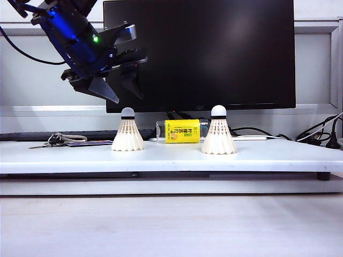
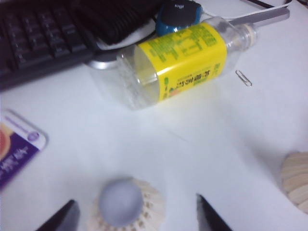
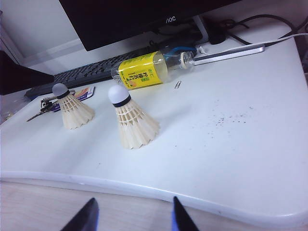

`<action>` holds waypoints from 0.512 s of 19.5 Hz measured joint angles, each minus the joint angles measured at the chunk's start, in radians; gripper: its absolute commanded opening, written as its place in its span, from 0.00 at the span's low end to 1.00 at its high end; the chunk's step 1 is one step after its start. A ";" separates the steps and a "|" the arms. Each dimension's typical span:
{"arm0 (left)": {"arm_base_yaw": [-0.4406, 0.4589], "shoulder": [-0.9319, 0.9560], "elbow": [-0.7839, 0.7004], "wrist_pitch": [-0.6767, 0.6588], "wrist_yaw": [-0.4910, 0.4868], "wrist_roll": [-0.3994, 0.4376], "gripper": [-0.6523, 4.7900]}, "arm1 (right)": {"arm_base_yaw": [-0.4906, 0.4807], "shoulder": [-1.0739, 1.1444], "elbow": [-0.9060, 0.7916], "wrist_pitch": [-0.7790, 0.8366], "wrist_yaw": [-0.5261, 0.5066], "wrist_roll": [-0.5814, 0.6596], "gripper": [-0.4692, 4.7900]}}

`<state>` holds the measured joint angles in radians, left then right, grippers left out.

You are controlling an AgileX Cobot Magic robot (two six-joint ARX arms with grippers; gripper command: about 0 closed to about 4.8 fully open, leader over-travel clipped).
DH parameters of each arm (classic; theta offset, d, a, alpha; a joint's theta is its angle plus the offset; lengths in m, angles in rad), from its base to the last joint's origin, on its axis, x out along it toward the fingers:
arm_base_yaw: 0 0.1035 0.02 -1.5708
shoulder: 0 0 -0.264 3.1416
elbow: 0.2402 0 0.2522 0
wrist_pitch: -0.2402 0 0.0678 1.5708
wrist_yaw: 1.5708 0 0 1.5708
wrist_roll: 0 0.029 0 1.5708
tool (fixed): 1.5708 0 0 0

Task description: Stack the badminton balls on the table vertically.

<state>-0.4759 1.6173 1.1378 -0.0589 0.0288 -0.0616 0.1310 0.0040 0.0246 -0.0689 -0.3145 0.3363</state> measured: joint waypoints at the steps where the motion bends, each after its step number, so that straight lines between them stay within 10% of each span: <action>1: -0.002 0.000 0.000 -0.005 -0.003 -0.011 0.76 | 0.000 0.000 0.000 0.000 0.000 0.000 0.47; 10: -0.006 0.000 0.000 -0.011 -0.007 -0.022 0.78 | 0.000 0.000 0.000 0.002 0.000 0.008 0.47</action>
<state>-0.4824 1.6173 1.1378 -0.0704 0.0216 -0.0837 0.1310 0.0040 0.0250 -0.0666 -0.3145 0.3443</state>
